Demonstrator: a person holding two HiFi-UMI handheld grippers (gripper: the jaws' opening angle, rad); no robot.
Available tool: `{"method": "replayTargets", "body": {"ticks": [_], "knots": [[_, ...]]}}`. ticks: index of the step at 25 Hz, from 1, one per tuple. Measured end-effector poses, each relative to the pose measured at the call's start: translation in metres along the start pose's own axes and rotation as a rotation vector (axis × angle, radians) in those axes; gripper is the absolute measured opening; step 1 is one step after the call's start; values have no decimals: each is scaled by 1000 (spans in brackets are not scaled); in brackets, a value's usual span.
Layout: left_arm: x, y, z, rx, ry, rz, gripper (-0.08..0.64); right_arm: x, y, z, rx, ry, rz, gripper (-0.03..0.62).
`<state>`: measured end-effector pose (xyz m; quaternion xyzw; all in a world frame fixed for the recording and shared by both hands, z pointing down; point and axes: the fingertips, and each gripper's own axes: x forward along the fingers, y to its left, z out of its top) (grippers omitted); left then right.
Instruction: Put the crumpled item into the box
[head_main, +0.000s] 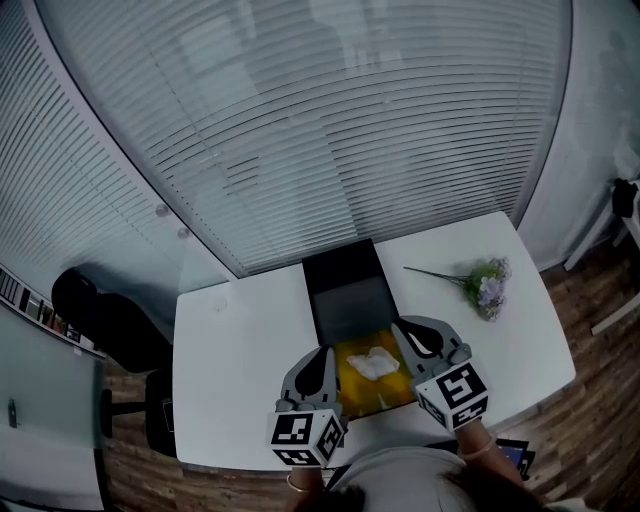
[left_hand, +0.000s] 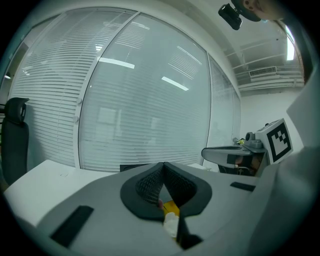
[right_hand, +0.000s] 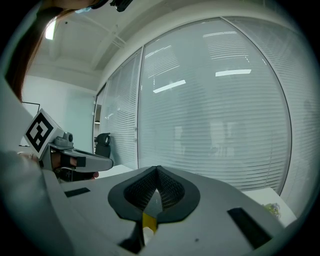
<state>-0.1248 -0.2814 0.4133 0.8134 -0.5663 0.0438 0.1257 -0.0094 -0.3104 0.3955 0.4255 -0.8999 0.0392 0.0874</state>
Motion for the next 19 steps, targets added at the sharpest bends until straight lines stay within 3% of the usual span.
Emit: {"method": "replayTargets", "body": {"ticks": [19], "knots": [[-1,-5,-3,-4,10,-5,15,-5,0,3,-4,-30,-5,26]]}}
